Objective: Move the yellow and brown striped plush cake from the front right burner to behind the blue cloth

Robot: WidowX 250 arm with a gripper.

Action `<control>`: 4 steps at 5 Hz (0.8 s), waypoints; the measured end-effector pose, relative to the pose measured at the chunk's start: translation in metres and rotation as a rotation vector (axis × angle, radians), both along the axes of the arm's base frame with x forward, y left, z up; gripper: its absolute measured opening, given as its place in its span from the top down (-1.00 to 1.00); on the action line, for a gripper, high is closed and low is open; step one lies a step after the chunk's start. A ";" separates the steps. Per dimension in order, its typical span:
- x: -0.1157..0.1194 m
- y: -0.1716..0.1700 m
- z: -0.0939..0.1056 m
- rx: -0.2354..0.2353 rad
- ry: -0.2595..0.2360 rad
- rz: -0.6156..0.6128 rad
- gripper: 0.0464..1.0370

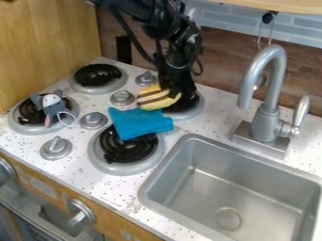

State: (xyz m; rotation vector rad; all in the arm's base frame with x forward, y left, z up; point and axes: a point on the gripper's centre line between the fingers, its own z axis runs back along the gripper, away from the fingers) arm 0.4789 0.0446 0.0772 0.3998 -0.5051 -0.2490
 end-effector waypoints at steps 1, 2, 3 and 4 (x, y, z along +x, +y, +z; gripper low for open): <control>0.002 -0.003 0.000 0.024 0.007 -0.055 0.47; 0.001 -0.005 0.001 0.038 0.032 -0.068 -0.10; 0.001 -0.004 -0.002 0.035 0.039 -0.063 -0.72; -0.002 -0.003 -0.004 0.018 0.053 -0.048 -0.95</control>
